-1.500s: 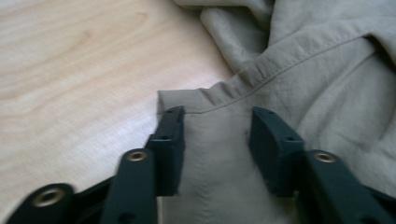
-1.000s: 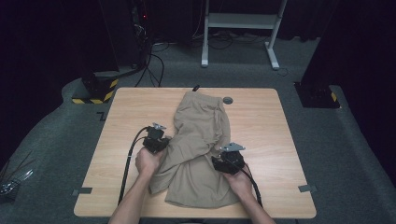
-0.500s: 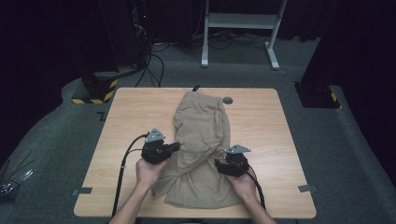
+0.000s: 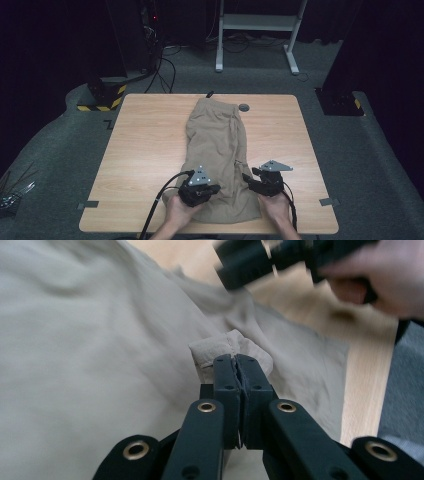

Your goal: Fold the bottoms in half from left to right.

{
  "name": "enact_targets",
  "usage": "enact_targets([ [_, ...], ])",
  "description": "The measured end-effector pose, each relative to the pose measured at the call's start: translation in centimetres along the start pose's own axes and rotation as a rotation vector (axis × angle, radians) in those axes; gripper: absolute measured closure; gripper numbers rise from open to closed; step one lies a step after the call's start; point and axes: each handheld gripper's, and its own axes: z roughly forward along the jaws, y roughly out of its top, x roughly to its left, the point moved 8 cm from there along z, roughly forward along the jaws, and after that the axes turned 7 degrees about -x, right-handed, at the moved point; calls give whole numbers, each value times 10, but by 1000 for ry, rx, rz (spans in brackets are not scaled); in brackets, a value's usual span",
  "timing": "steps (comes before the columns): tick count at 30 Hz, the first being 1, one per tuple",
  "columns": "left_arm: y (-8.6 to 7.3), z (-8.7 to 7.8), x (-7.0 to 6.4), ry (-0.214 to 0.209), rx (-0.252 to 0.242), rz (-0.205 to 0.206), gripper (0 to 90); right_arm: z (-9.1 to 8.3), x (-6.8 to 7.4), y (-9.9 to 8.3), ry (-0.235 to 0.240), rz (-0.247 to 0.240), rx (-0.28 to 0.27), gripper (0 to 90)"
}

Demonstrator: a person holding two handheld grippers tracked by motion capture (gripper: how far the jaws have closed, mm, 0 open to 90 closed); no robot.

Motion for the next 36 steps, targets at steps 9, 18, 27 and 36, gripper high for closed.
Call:
enact_targets([
  [9,-20,14,-21,-60,77,34,799,10,20,0,99,-3,14,567],
  [18,-11,-3,-16,-1,27,57,508,23,36,-2,134,-12,43,633],
  [27,3,-26,7,52,-59,-18,417,23,43,-3,177,-42,45,888],
  [36,0,-49,70,261,-91,-130,405,4,34,13,171,-35,-8,893],
])
